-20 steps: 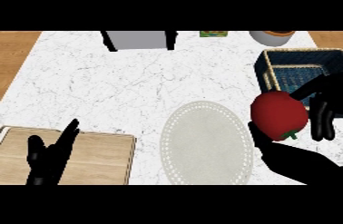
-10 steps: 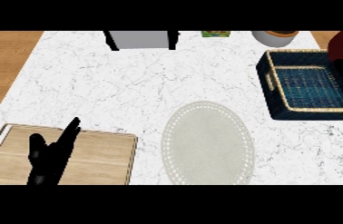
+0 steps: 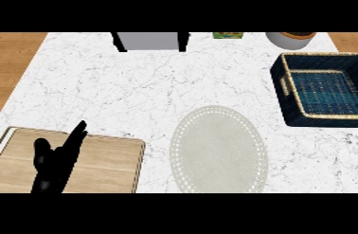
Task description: Pick the tomato from the placemat and place it in the basket
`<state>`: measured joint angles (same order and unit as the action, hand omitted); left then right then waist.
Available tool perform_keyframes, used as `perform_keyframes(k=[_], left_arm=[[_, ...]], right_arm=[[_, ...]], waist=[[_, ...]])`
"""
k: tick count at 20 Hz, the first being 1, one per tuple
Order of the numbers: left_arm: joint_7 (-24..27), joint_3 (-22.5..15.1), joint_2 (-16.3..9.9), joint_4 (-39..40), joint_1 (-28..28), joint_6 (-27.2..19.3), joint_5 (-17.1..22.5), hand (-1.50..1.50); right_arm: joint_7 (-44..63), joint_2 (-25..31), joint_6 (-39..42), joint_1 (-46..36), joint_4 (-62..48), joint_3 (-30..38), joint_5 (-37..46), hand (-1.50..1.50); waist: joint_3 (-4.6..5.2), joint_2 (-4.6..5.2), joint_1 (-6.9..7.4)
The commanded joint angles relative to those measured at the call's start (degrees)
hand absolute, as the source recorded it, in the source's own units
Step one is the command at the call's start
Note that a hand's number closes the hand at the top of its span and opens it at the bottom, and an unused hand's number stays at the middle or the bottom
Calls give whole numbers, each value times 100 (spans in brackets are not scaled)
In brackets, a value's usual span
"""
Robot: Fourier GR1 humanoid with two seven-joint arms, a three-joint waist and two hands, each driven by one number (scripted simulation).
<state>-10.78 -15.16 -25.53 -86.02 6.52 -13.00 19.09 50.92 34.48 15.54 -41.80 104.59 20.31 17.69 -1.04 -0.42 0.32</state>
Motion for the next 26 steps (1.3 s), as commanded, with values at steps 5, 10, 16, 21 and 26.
perform_keyframes(k=[5, 10, 16, 21, 26], left_arm=[[-309, -120, 338, 439, -218, -188, -199, 0], [-270, -77, 184, 215, 144, -71, -174, 0], [-252, 149, 73, 338, 125, 245, -21, 0], [-161, -46, 334, 388, 100, 54, -212, 0], [-104, 139, 292, 592, -6, 210, -108, 0]], right_arm=[[-1317, 115, -342, -102, -1702, 160, 180, 150], [-1606, -316, -820, -12, -2387, 581, -134, 150], [-2609, -6, -587, 299, -3098, 902, -452, 150], [-2705, 194, -1120, 644, -3406, 498, 574, 150], [-3517, 654, -932, 514, -4300, 422, 710, 150]], waist=[[103, 80, 35], [100, 76, 79], [102, 65, 22], [107, 101, 21], [104, 111, 81]])
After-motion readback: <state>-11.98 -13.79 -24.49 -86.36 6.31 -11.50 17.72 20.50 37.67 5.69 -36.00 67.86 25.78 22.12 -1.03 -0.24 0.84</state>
